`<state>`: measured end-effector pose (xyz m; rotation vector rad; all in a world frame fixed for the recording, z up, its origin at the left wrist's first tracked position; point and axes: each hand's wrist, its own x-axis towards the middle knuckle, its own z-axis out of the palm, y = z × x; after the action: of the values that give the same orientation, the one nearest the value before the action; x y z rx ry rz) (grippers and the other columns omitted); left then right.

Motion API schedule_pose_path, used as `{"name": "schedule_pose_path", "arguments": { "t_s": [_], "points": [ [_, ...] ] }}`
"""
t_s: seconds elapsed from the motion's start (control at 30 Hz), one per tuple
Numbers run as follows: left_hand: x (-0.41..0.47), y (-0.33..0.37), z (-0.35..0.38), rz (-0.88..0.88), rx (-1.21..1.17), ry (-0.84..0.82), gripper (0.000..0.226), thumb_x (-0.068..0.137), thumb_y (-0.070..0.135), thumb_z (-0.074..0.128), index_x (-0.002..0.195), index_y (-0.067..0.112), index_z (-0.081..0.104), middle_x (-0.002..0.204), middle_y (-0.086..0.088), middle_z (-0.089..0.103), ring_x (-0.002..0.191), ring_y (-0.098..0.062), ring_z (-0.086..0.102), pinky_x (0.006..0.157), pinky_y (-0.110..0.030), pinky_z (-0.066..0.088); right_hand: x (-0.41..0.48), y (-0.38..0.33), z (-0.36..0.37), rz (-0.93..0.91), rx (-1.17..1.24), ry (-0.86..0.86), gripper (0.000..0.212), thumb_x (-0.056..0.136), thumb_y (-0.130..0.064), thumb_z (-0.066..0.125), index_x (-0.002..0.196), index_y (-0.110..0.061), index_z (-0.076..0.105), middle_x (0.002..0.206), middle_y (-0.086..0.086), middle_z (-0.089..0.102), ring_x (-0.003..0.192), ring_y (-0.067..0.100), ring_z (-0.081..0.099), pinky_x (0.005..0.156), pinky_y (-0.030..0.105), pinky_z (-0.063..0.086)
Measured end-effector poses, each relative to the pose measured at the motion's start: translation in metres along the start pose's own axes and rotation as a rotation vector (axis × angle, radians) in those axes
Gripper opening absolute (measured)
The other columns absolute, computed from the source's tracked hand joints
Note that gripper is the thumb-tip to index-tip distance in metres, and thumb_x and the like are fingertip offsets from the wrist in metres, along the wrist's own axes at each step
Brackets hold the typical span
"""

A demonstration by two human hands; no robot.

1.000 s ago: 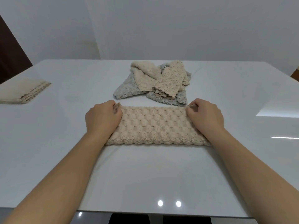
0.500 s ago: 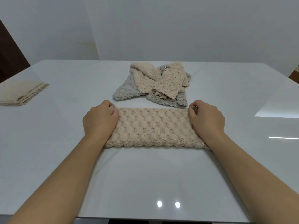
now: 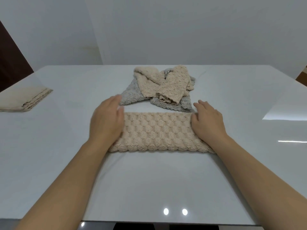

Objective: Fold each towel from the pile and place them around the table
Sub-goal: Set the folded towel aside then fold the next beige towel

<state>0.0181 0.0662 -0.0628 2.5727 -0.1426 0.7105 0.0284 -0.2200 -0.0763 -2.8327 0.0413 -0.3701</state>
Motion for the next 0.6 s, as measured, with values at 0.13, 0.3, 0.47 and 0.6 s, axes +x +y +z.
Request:
{"name": "schedule_pose_path", "arguments": {
  "t_s": [0.13, 0.3, 0.47, 0.6],
  "points": [
    [-0.013, 0.018, 0.011, 0.175, -0.075, -0.464, 0.068, 0.094, 0.053, 0.019, 0.154, 0.021, 0.022, 0.161, 0.006, 0.017, 0.148, -0.005, 0.008, 0.122, -0.034, 0.006, 0.005, 0.005, 0.008, 0.041, -0.077, -0.193, 0.046, 0.102, -0.032, 0.019, 0.136, -0.006, 0.036, 0.161, 0.009, 0.014, 0.149, 0.024, 0.005, 0.115, 0.058, 0.01],
    [-0.013, 0.004, 0.016, 0.164, 0.202, -0.613, 0.067, 0.1, 0.055, 0.015, 0.156, 0.022, 0.004, 0.162, 0.009, -0.004, 0.148, -0.005, -0.006, 0.121, -0.035, -0.004, 0.004, 0.005, 0.007, 0.039, -0.123, -0.244, 0.051, 0.103, -0.032, 0.014, 0.142, -0.004, 0.03, 0.161, 0.008, 0.014, 0.149, 0.025, 0.007, 0.115, 0.058, 0.009],
    [-0.015, -0.006, 0.011, 0.027, 0.209, -0.592, 0.061, 0.103, 0.044, 0.016, 0.156, 0.017, 0.003, 0.163, 0.004, -0.006, 0.148, -0.007, -0.008, 0.121, -0.033, -0.004, 0.004, 0.005, 0.007, 0.05, -0.116, -0.237, 0.049, 0.103, -0.032, 0.015, 0.137, -0.004, 0.035, 0.155, 0.009, 0.026, 0.145, 0.026, 0.015, 0.114, 0.059, 0.013],
    [-0.015, -0.004, 0.012, 0.041, 0.234, -0.586, 0.061, 0.103, 0.041, 0.016, 0.156, 0.014, 0.002, 0.163, 0.0, -0.007, 0.149, -0.01, -0.008, 0.121, -0.034, -0.004, 0.005, 0.006, 0.005, 0.065, -0.037, -0.226, 0.052, 0.099, -0.035, 0.015, 0.133, -0.003, 0.038, 0.151, 0.012, 0.03, 0.144, 0.027, 0.018, 0.113, 0.061, 0.014]
  ]
}}
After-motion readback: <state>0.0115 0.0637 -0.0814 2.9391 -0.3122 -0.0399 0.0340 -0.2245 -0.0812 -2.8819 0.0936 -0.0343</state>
